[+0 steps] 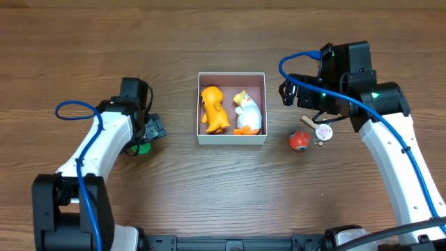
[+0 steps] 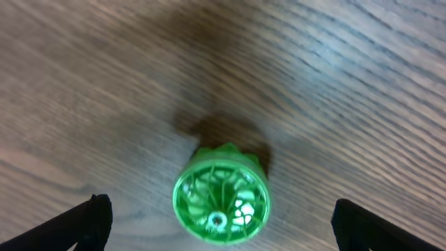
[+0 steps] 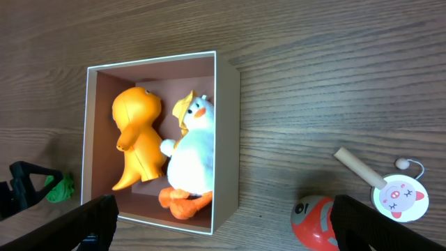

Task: Pack container

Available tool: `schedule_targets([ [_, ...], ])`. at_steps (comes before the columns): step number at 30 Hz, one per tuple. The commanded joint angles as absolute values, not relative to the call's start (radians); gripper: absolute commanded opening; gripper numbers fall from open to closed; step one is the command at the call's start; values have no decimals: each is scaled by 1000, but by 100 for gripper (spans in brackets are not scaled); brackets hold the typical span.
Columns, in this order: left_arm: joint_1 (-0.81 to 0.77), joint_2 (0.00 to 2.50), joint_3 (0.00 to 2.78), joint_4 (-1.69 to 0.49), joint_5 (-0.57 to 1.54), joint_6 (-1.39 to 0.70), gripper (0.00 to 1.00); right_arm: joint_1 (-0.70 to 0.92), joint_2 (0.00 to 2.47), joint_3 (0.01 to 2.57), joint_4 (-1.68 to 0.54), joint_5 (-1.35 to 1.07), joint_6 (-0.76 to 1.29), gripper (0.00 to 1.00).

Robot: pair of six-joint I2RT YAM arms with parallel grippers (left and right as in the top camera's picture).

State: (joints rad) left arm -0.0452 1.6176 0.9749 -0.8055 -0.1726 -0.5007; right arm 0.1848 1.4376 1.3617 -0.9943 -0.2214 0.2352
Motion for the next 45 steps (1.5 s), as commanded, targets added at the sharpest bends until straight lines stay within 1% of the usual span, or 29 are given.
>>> schedule_targets([
  [1, -39, 1649, 970, -775, -102, -419, 100, 191, 1437, 1387, -990, -226, 237, 100],
  [24, -39, 1755, 969, -754, -103, -371, 100, 191, 1437, 1387, -990, -226, 237, 100],
  [26, -39, 1755, 969, -753, -103, -369, 91, 191, 1437, 1387, -991, -226, 237, 100],
  [28, -39, 1755, 969, -751, -104, -369, 87, 191, 1437, 1387, -990, -226, 237, 100],
  [29, -39, 1755, 969, -750, -104, -369, 82, 191, 1437, 1387, -991, -226, 237, 100],
  [34, -39, 1755, 970, -751, -104, -339, 68, 191, 1437, 1387, -990, -226, 237, 100],
  [36, -39, 1755, 970, -755, -111, -332, 66, 191, 1437, 1387, -991, -226, 237, 100],
  [40, -39, 1755, 974, -761, -111, -333, 64, 191, 1437, 1387, -991, -226, 237, 100],
  [45, -39, 1754, 995, -781, -111, -333, 59, 191, 1437, 1387, -991, -226, 237, 100],
])
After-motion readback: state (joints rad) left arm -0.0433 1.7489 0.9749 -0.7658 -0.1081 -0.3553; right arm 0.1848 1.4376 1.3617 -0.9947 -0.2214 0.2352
